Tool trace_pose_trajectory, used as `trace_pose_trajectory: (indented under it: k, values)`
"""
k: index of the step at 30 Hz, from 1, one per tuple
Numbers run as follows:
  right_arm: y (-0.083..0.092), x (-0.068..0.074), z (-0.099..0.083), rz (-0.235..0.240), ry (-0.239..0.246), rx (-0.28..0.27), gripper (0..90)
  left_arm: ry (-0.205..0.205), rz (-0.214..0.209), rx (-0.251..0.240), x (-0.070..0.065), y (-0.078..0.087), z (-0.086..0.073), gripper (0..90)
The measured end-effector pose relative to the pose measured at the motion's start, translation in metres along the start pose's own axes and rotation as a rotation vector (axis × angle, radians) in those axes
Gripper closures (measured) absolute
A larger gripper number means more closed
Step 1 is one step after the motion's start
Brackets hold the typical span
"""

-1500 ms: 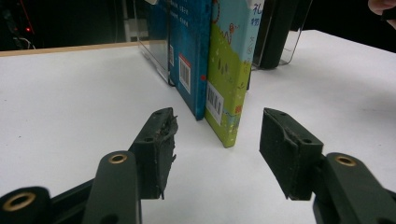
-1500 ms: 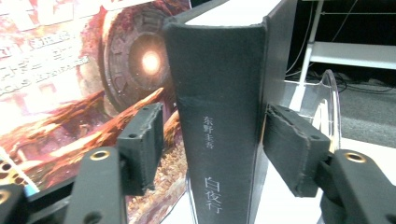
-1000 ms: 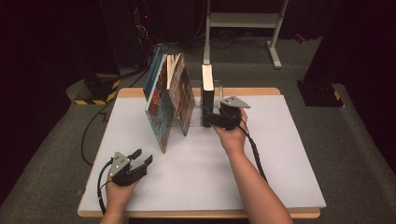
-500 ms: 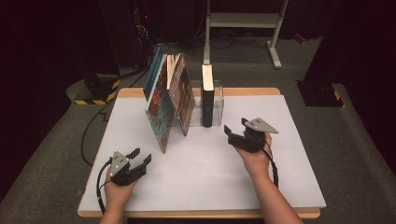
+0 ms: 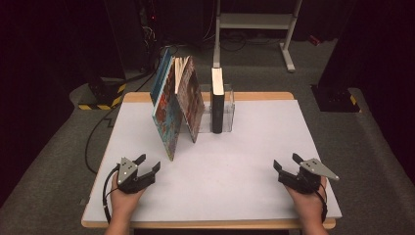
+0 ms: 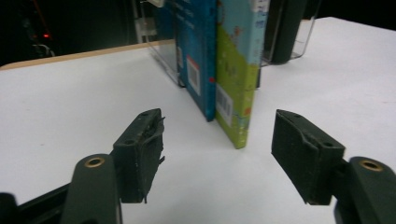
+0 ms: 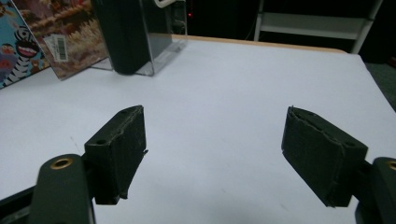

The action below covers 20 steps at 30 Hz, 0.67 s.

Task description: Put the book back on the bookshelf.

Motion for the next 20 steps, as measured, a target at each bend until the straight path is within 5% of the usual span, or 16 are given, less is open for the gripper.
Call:
trace_pose_trajectory:
  k: [8,20]
  values:
    - [0.000,-0.011,-0.010,-0.024,-0.009,0.029,20.3,-0.005,0.055,0.000,0.013,0.001,0.003,24.7]
    - [-0.005,-0.011,-0.013,-0.025,-0.016,0.045,20.0,-0.006,0.055,0.001,0.016,0.004,0.003,20.4]
Point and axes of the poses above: each handheld gripper's, and its own axes: y roughly backward along the jaws, z roughly out of its top, x roughly to its left, the point moved 9 cm from there along -y, roughly forward along the jaws, and after that the axes turned 10 degrees about y, right-handed, at the moved point
